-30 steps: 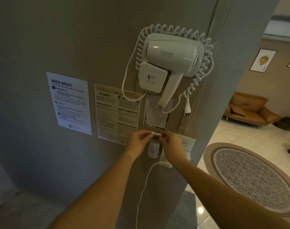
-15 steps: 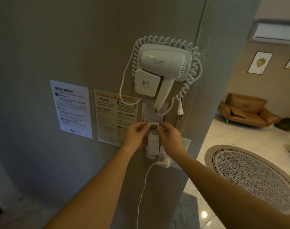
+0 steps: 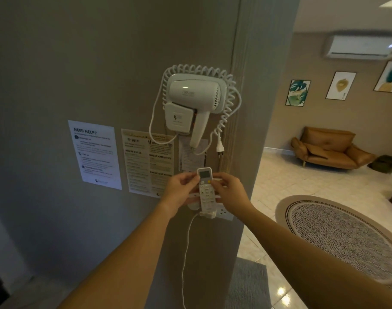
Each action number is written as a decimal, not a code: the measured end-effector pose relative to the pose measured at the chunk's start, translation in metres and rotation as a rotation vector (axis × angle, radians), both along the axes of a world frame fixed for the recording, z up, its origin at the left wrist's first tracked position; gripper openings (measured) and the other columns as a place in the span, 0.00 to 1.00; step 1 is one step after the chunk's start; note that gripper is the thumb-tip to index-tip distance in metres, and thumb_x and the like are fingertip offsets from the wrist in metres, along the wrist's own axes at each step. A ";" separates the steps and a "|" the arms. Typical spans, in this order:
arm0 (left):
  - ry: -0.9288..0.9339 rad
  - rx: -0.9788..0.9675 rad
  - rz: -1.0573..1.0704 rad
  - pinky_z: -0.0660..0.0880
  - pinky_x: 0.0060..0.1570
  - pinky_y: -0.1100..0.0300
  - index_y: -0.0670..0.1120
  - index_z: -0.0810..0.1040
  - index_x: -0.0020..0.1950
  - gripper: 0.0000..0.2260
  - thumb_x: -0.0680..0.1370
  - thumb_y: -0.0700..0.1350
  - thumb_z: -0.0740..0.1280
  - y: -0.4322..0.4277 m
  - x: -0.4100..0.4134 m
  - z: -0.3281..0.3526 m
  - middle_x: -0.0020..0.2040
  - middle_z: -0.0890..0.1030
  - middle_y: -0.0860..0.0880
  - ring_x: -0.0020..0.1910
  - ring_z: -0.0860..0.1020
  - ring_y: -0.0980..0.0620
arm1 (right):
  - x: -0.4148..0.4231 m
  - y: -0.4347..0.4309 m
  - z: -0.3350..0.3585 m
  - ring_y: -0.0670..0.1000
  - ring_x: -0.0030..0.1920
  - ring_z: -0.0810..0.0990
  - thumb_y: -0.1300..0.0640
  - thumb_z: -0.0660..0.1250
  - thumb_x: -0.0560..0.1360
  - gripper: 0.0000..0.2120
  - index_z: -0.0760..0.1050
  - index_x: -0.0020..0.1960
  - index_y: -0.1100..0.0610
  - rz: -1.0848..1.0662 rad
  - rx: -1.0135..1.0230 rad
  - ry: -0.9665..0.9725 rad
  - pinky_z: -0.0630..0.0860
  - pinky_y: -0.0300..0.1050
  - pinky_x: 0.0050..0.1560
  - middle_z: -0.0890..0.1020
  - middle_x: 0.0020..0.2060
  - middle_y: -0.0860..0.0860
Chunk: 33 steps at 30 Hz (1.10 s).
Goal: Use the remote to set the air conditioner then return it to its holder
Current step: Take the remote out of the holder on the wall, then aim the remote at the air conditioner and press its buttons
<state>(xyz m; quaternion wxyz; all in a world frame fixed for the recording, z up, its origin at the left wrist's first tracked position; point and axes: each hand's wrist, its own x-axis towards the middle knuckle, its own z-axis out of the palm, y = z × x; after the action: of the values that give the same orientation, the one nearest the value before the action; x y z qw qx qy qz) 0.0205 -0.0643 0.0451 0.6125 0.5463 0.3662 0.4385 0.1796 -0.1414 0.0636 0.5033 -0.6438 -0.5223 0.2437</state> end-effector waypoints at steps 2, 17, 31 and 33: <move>0.027 0.006 -0.039 0.85 0.54 0.39 0.43 0.84 0.61 0.10 0.81 0.42 0.74 -0.012 0.007 0.001 0.57 0.88 0.42 0.54 0.88 0.42 | 0.008 -0.013 0.003 0.56 0.52 0.88 0.58 0.65 0.85 0.11 0.81 0.64 0.55 -0.011 -0.004 0.018 0.87 0.54 0.50 0.87 0.52 0.54; 0.060 0.122 -0.134 0.87 0.46 0.44 0.49 0.84 0.62 0.10 0.81 0.45 0.73 -0.138 0.095 0.064 0.57 0.88 0.47 0.50 0.89 0.45 | 0.092 -0.143 0.054 0.59 0.54 0.87 0.56 0.65 0.85 0.14 0.77 0.69 0.55 -0.075 0.051 0.114 0.86 0.62 0.55 0.86 0.55 0.57; 0.020 0.292 -0.234 0.87 0.45 0.43 0.48 0.84 0.65 0.12 0.81 0.46 0.73 -0.256 0.227 0.122 0.58 0.88 0.46 0.52 0.88 0.44 | 0.219 -0.285 0.105 0.56 0.55 0.87 0.58 0.65 0.85 0.19 0.75 0.75 0.51 -0.124 0.139 0.082 0.87 0.57 0.54 0.86 0.55 0.58; 0.012 0.300 -0.244 0.87 0.43 0.45 0.48 0.85 0.64 0.11 0.81 0.46 0.73 -0.272 0.247 0.126 0.56 0.89 0.47 0.50 0.89 0.45 | 0.236 -0.305 0.110 0.55 0.55 0.87 0.59 0.65 0.85 0.18 0.75 0.74 0.52 -0.133 0.153 0.084 0.87 0.56 0.53 0.86 0.56 0.57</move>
<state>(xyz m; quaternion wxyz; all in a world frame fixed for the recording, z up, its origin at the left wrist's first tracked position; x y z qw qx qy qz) 0.2674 -0.3363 0.1711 0.5707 0.6745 0.2313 0.4073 0.4157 -0.4463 0.1737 0.5875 -0.6258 -0.4742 0.1957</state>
